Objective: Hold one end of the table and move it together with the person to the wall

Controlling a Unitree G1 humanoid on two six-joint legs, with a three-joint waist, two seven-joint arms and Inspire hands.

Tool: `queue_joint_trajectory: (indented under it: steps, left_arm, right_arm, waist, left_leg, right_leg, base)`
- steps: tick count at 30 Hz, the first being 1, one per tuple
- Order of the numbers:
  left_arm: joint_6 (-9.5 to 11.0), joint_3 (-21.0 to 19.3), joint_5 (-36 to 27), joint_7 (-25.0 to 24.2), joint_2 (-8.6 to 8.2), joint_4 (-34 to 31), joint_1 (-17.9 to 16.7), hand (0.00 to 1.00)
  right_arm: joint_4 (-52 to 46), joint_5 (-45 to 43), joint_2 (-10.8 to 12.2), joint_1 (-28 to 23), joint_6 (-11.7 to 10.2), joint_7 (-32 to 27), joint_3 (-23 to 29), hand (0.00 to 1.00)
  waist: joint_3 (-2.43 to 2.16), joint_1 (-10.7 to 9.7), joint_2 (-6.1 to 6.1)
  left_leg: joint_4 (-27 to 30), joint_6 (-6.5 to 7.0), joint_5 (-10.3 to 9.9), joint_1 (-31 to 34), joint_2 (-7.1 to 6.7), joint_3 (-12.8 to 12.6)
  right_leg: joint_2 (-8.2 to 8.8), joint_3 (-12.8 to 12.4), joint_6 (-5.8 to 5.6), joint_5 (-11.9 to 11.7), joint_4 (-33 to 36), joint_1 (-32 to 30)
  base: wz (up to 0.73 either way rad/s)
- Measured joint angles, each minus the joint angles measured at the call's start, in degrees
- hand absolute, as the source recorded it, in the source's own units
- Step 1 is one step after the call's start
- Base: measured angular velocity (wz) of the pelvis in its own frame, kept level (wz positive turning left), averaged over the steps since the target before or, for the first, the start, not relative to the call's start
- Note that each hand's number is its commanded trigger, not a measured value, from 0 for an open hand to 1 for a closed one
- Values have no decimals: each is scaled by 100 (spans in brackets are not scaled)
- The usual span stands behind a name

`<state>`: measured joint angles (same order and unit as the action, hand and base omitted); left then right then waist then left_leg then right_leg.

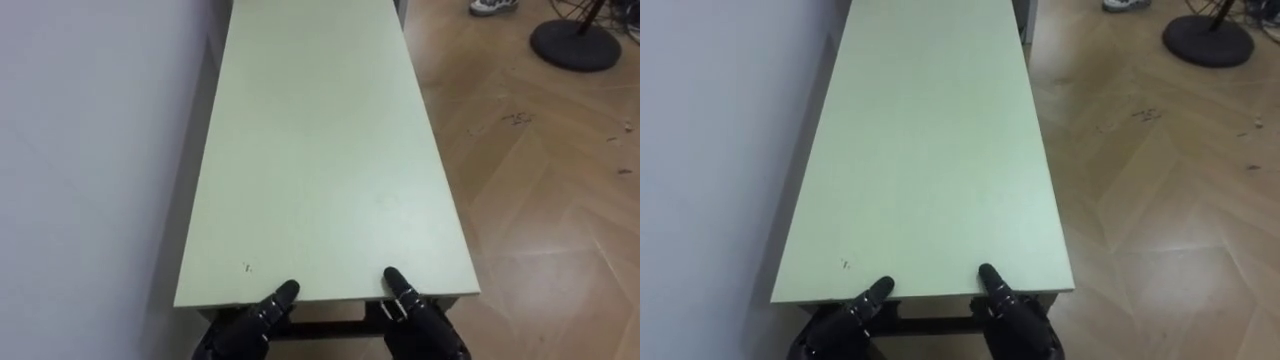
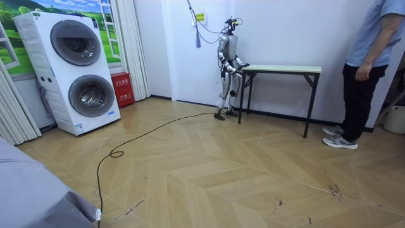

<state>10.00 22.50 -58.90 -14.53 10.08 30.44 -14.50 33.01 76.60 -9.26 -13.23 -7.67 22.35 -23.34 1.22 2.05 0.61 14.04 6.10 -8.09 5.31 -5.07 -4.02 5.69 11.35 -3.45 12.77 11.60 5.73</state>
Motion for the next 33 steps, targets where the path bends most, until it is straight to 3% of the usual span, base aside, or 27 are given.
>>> queue_joint_trajectory:
  steps: [3,10,20,22,25,27,33]
  left_arm:
    - [-18,-85,103,-66,-28,60,0,0]
    - [-130,-214,120,-168,-39,134,32,0]
    - [-128,-433,500,-420,-45,464,66,0]
    - [-130,-438,731,-400,-20,637,67,0]
    - [-360,-435,1132,-135,3,1288,14,0]
    - [-366,-530,1244,-60,65,1439,36,0]
    - [-335,-582,1245,35,54,1877,71,0]
  right_arm:
    - [158,-52,-2,44,49,132,7,0]
    - [261,-75,-4,39,395,284,214,0]
    - [941,-589,-13,101,415,541,442,0]
    - [1063,-684,-24,54,416,469,447,0]
    - [1324,-747,-23,-26,471,459,452,0]
    - [1644,-816,-39,-70,528,453,457,0]
    - [2047,-926,-64,-48,521,438,756,0]
  waist:
    - [0,-2,-3]
    - [-5,-2,-7]
    - [-73,-3,-46]
    - [-70,1,-41]
    - [-69,-54,-49]
    - [-53,-34,-67]
    - [-63,-20,-74]
  left_leg:
    - [0,-2,1,-8,1,9]
    - [13,-2,1,-8,2,11]
    - [-33,-21,4,-128,21,41]
    - [-45,-36,16,-121,22,59]
    - [-51,-56,27,-85,35,63]
    - [-53,-81,45,-49,35,114]
    - [-49,-82,45,-41,41,105]
  right_leg:
    - [-2,13,0,0,-1,15]
    - [-5,-14,1,-1,2,18]
    - [-32,13,29,-18,-12,128]
    - [-39,17,34,-21,-17,125]
    - [-63,18,61,-37,-106,125]
    - [-82,54,71,-43,-106,105]
    - [-79,45,76,-46,-100,96]
  base:
    - [0]
    - [0]
    - [1]
    - [3]
    - [4]
    - [10]
    - [0]
